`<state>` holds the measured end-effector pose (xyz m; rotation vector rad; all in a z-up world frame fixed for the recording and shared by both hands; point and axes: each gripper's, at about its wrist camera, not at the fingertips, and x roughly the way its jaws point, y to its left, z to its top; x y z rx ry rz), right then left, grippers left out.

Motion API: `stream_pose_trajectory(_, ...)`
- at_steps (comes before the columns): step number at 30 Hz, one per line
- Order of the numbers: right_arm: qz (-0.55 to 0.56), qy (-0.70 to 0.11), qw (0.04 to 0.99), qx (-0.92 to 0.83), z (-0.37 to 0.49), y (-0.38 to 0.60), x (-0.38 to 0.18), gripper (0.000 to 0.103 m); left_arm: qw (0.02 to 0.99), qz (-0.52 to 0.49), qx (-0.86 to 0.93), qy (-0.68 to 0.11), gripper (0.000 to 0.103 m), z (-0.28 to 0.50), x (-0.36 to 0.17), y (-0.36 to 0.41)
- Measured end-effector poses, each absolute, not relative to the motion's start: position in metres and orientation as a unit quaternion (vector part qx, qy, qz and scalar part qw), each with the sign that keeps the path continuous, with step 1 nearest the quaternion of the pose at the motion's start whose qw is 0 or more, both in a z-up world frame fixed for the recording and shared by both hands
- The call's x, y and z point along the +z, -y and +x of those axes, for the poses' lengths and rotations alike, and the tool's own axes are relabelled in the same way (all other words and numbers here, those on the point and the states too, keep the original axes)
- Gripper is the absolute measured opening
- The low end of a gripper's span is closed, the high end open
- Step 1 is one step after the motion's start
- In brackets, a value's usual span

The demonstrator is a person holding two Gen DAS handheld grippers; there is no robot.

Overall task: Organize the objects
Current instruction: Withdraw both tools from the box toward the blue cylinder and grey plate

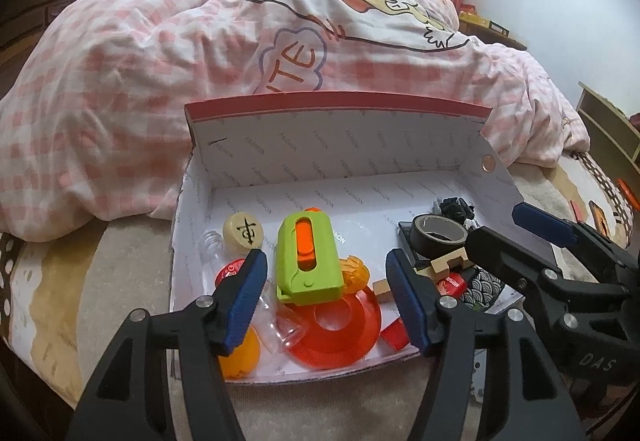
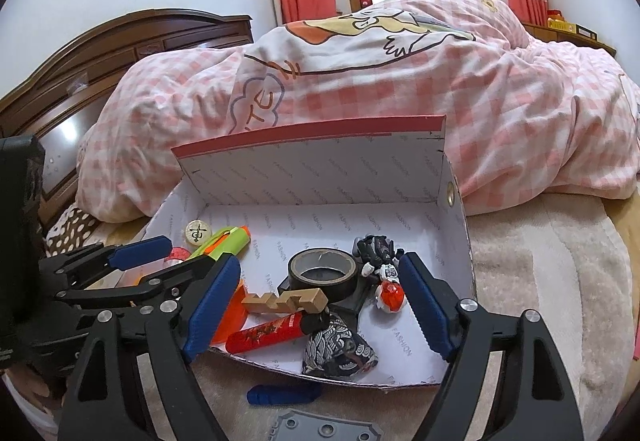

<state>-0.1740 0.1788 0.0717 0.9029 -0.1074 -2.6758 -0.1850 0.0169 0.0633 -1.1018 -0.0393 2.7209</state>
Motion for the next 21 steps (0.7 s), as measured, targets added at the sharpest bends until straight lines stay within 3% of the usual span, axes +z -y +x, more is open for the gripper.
stream_pose_trajectory(21,0.331,0.047,0.152,-0.930,-0.132,-0.191,0.080,0.083,0.101,-0.365,0.925,0.023,0.062,-0.137,0.070,-0.017)
